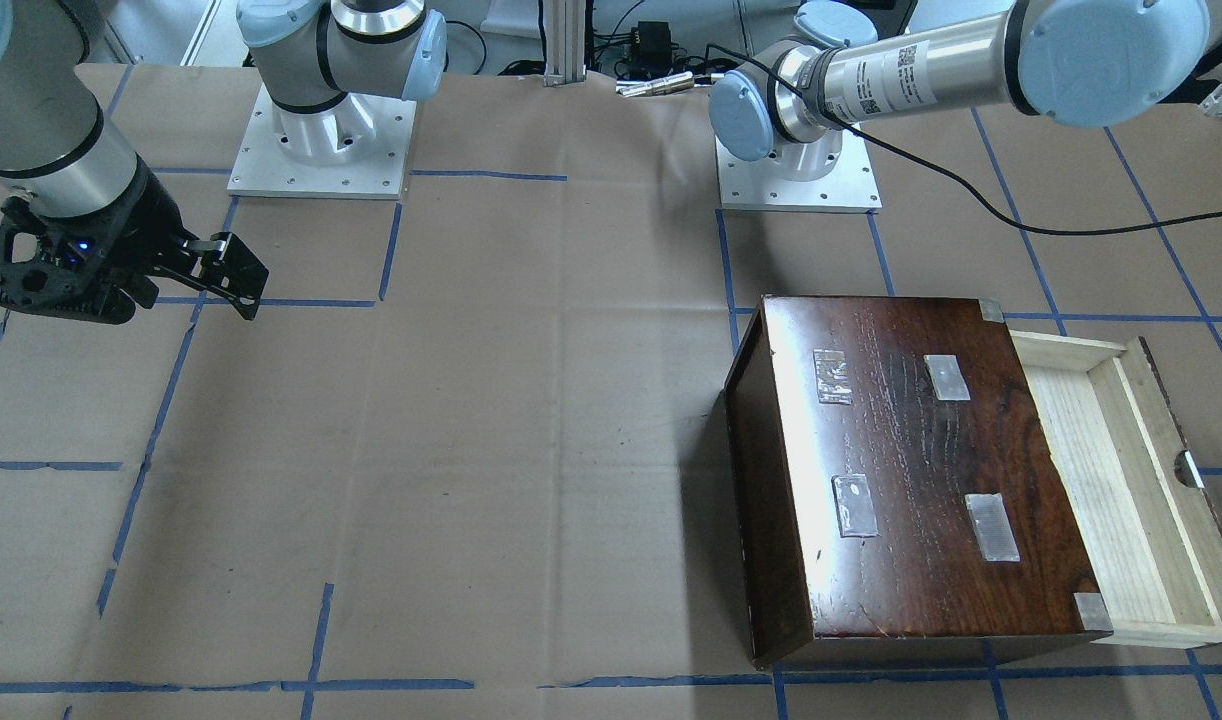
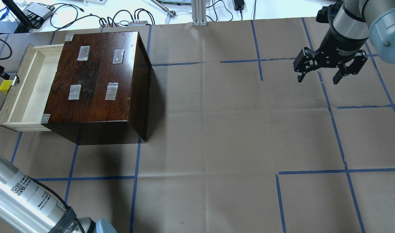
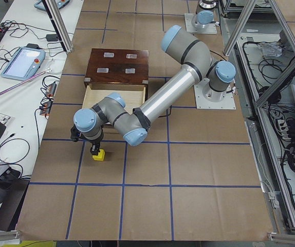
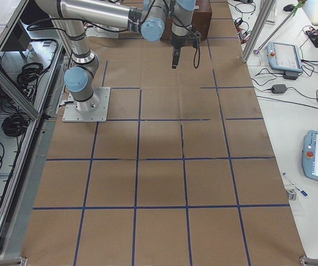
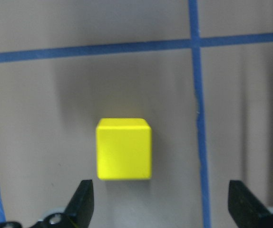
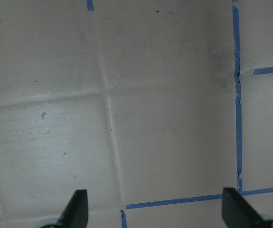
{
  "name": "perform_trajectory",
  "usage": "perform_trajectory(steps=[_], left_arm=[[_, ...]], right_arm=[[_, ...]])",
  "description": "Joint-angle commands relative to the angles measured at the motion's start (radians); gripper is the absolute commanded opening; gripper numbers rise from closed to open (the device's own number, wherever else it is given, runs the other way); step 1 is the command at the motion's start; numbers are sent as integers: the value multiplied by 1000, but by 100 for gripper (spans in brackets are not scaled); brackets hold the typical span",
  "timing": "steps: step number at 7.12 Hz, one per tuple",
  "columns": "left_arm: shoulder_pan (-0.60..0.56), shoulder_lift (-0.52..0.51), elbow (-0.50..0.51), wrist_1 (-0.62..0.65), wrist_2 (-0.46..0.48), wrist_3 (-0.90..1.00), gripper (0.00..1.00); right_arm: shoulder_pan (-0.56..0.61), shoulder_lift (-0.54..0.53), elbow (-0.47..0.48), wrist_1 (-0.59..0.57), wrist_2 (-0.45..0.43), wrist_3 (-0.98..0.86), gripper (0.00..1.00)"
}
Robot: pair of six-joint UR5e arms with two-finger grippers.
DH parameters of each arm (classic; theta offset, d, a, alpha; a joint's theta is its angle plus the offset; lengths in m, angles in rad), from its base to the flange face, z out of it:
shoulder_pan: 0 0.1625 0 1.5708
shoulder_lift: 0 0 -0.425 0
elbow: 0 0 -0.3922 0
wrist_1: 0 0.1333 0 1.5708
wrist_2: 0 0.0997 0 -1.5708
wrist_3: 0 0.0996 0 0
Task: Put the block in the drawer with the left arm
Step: 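Lower the left gripper onto the yellow cube beside the drawer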
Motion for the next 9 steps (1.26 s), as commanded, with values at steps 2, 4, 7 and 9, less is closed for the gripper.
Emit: perform_trajectory(steps=[2, 4, 7, 9], left_arm=[[-8, -48, 15, 50, 69, -1, 98], [-33, -80, 20, 52, 69, -2, 98], [-38, -107, 17, 73, 79, -1, 98], [-38, -109, 17, 78, 89, 2, 79]], right_arm=[[0, 0, -1, 0, 0, -1, 100], [0, 0, 0, 0, 0, -1, 100], [0, 0, 0, 0, 0, 1, 100], [0, 0, 0, 0, 0, -1, 100]])
